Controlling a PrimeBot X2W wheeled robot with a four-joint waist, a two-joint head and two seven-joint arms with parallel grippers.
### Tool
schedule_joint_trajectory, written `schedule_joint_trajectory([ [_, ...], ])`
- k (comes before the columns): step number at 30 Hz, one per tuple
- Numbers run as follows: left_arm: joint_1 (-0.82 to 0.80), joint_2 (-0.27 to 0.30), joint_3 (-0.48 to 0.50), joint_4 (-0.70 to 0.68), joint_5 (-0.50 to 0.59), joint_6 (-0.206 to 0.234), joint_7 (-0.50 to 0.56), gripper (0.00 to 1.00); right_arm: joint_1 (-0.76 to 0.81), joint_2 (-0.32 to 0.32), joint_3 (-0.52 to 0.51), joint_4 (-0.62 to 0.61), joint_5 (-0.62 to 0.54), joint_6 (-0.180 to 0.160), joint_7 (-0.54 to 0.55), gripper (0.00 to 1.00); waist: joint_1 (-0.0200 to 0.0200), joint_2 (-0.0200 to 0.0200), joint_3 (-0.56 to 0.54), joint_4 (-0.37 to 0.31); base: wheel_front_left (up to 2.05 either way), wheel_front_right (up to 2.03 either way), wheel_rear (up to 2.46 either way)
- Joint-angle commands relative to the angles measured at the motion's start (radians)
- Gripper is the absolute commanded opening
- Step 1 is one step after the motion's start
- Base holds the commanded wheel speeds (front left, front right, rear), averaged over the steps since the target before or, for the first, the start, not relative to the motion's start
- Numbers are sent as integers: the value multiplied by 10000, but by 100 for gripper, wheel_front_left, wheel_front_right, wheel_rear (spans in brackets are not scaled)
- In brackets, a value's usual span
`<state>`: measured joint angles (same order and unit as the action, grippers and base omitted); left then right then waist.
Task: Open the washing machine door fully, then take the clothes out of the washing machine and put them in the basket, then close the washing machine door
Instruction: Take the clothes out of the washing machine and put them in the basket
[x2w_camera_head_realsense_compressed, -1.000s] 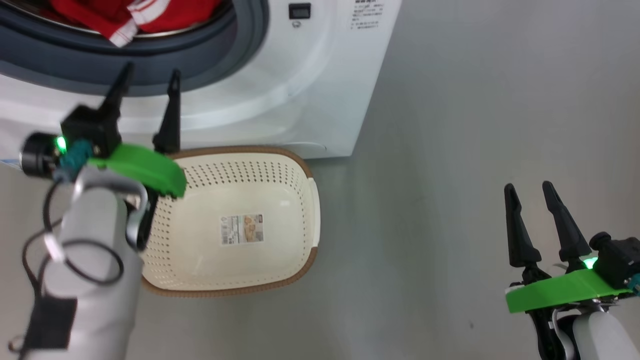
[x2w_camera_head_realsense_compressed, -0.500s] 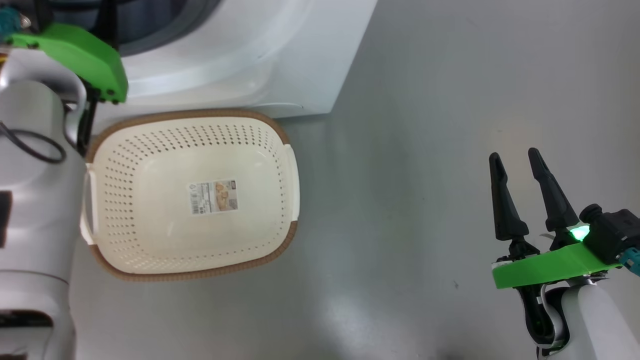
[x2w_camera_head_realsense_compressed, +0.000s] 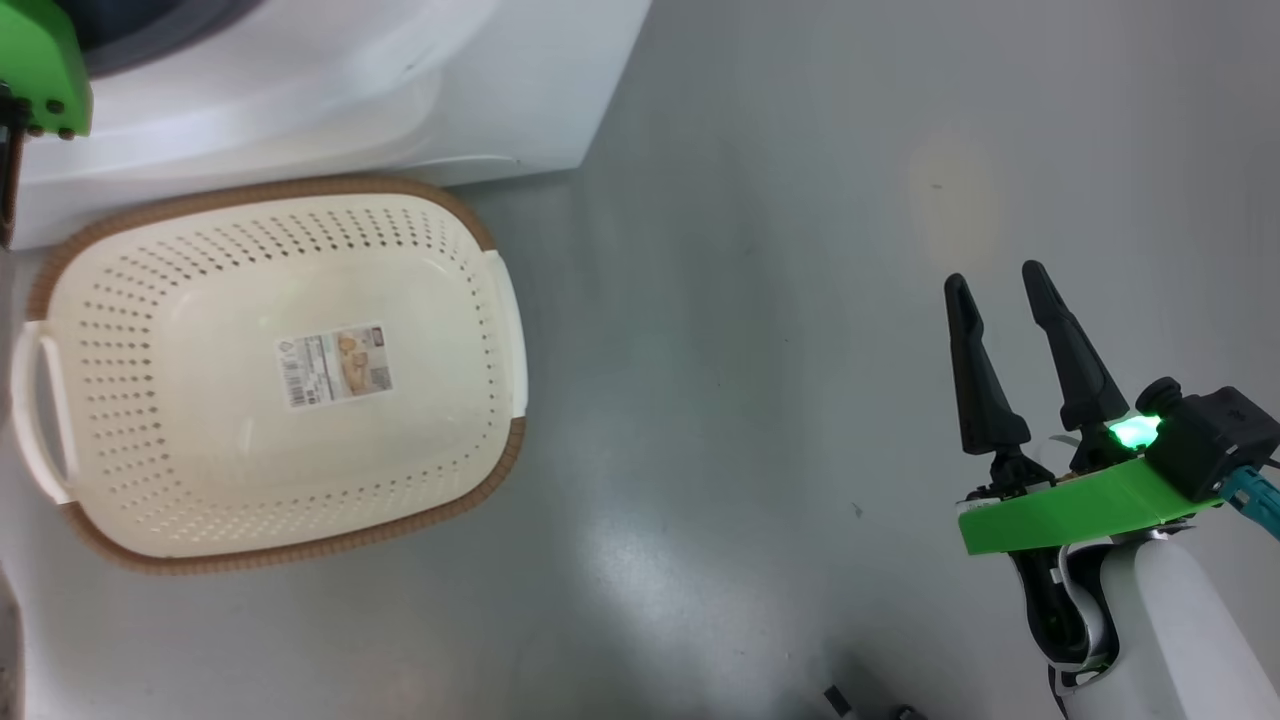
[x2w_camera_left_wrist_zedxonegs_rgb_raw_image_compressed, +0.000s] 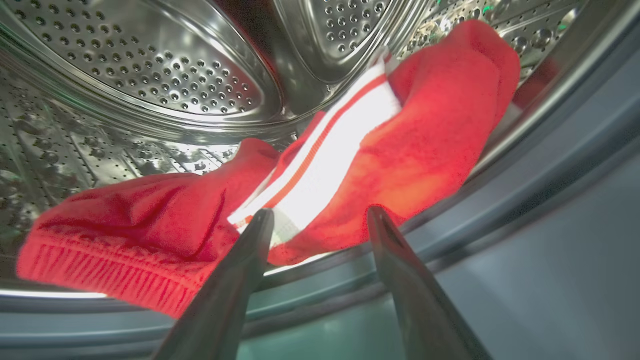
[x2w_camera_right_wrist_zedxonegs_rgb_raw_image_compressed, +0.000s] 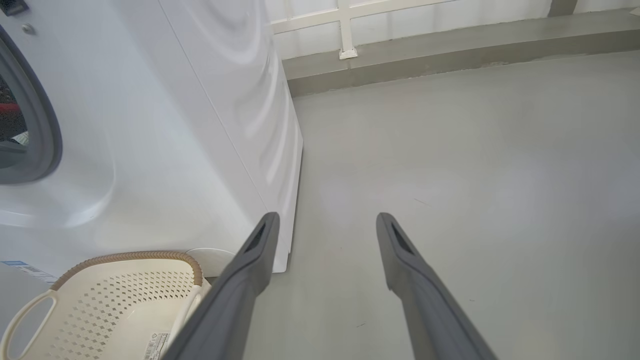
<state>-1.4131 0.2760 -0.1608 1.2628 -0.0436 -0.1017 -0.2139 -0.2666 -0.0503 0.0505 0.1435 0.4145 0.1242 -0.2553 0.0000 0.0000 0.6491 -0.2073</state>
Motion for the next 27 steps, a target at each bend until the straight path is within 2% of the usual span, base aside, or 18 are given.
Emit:
schedule_joint_trajectory([
  [1,-188,510,-8,-115,114,40,31,100,15,0,249,-259,119,65,-65,100,0,0,280,-234,0,0,0],
  [13,-643,685,-399,139,241,409,15,100,-46,0,501,-360,271,65,-65,100,0,0,428,-447,0,0,0],
  [14,-653,680,-429,147,253,469,-9,96,-50,0,508,-367,275,65,-65,100,0,0,425,-445,0,0,0],
  [15,-658,671,-447,154,249,520,-37,50,-51,0,512,-370,276,65,-65,100,0,0,417,-443,0,0,0],
  [17,-653,649,-466,171,218,565,-68,0,-49,1,515,-376,276,65,-65,100,0,0,399,-436,0,0,0],
  [27,-405,447,-254,88,-239,745,-394,0,-44,1,424,-361,179,65,-65,100,0,0,249,-244,0,0,0],
])
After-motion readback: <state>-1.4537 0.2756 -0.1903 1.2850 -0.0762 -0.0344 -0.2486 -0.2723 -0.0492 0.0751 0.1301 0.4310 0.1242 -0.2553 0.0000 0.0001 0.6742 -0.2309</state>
